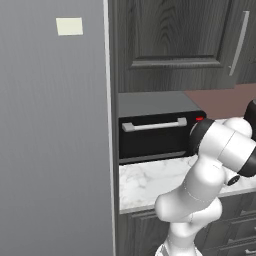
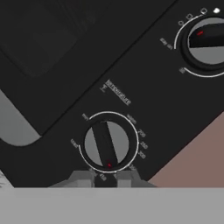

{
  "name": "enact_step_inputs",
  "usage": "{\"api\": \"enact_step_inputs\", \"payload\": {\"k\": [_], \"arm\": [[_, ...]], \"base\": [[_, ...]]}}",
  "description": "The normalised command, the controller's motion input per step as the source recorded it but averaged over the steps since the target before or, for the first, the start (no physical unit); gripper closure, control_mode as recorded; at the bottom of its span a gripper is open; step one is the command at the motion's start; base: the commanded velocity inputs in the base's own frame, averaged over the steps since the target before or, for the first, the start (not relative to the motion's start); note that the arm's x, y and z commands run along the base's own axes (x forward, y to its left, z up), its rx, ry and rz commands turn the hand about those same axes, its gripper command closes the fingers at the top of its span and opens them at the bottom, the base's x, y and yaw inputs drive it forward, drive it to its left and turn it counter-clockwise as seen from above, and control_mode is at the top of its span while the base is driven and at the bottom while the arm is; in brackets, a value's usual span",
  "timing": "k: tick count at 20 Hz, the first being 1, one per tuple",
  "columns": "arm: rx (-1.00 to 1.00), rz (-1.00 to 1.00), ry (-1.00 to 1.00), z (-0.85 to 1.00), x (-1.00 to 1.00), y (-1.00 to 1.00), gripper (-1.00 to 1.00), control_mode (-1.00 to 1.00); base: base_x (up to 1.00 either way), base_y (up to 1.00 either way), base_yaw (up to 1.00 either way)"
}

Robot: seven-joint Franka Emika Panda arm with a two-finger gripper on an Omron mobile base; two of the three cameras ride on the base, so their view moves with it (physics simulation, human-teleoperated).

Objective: Pull the toaster oven rack outwards. Pick up the baguette from the plate and place it on the toaster oven rack. Close the toaster oven door fully and set the temperature to the lowest setting.

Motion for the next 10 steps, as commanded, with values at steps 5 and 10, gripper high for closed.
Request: {"api": "enact_step_inputs", "payload": {"k": [5,10], "arm": [[-0.12,0.04,-0.11,0.31,0.00,0.00,1.00,-1.00],[-0.13,0.04,-0.06,0.25,0.00,0.00,1.00,-1.00]], "base": [[0.00,0.00,0.00],[0.00,0.00,0.00]]}}
